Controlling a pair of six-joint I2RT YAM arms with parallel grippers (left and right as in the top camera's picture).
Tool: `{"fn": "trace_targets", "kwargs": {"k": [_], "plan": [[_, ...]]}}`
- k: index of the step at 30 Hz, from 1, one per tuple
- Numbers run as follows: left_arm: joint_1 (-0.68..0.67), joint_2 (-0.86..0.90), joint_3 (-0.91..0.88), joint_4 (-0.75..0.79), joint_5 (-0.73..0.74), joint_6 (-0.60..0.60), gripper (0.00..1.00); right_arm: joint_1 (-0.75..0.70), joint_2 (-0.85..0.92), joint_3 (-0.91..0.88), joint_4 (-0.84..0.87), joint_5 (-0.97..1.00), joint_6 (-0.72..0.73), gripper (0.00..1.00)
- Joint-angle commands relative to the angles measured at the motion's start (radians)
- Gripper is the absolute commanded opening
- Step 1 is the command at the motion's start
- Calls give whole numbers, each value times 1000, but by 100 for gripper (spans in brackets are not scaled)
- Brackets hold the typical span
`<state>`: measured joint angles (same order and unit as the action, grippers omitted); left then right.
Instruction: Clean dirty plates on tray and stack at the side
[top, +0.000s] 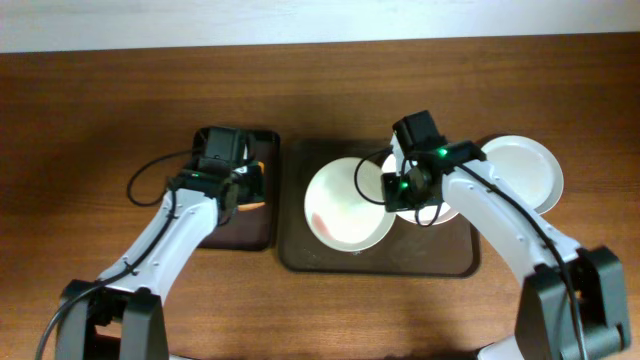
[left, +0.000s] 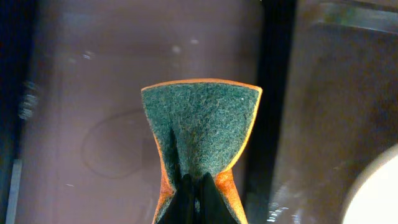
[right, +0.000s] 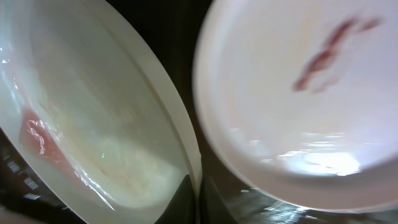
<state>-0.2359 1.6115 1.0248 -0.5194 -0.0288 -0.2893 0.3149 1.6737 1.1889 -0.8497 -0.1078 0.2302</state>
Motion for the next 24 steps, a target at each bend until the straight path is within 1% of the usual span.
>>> {"fn": "trace_targets", "kwargs": {"k": [1, 3, 5, 6, 8, 15, 16, 24], "plan": [[60, -17, 13, 6, 19, 203, 0, 8, -98, 26, 2, 213, -44, 4], [76, -12, 9, 6, 19, 270, 0, 22, -132, 32, 5, 325, -56, 4], [85, -2, 9, 7, 19, 307, 0, 45, -156, 37, 18, 410, -94, 4], [89, 5, 9, 7, 18, 309, 0, 60, -164, 37, 24, 447, -107, 4], [103, 26, 7, 5, 14, 309, 0, 111, -175, 37, 39, 584, -147, 4], [124, 95, 6, -28, -9, 296, 0, 264, -176, 37, 79, 877, -148, 4], [125, 96, 6, -34, -26, 274, 0, 276, -176, 37, 90, 904, -148, 4], [127, 96, 6, -55, -20, 274, 0, 303, -176, 37, 154, 1037, -148, 4]]}}
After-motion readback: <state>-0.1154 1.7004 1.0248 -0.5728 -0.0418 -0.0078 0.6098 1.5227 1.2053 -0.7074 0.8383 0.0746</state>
